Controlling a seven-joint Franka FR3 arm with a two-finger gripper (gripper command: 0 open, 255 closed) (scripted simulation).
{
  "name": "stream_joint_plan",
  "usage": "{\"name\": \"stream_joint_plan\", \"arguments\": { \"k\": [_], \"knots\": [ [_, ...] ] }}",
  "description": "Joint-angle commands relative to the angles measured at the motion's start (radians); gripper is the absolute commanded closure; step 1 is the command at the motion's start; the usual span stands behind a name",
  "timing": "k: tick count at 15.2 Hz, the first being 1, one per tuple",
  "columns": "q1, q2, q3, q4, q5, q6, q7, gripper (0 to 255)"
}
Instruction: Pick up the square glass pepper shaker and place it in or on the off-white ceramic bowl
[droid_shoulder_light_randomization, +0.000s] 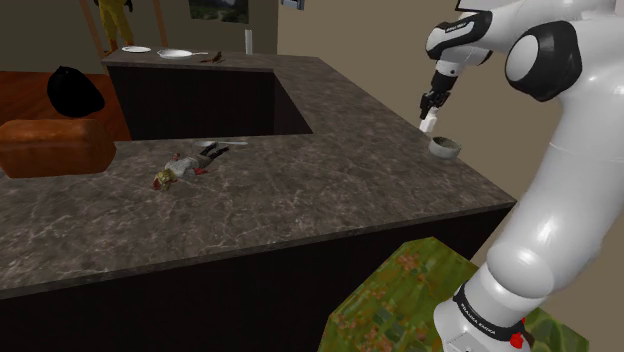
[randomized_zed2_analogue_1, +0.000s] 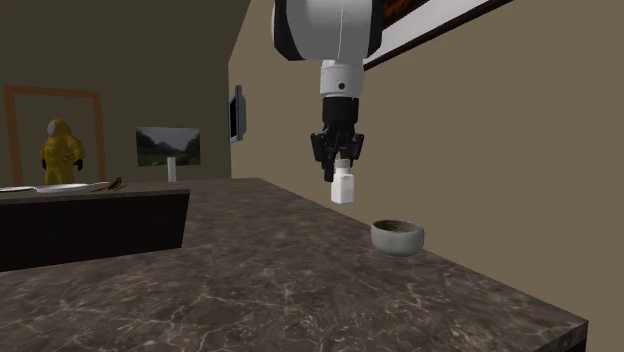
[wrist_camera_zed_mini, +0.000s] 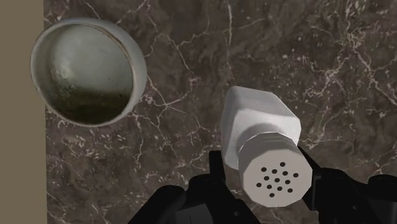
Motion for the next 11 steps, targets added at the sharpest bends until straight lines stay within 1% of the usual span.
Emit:
{"name": "stream_joint_plan", "arguments": {
  "k": [1,6,9,11],
  "knots": [
    [-0.039,0.046,-0.009,0.061,0.032,-0.027,-0.05,255],
    [-0.169,0.183,-0.019,0.249,0.119,-0.107,-0.171,255],
    [-0.263,0.279,-0.014,0.394,0.171,-0.17,-0.23,255],
    [-0.334,0.351,-0.006,0.511,0.206,-0.221,-0.261,255]
  ]
}}
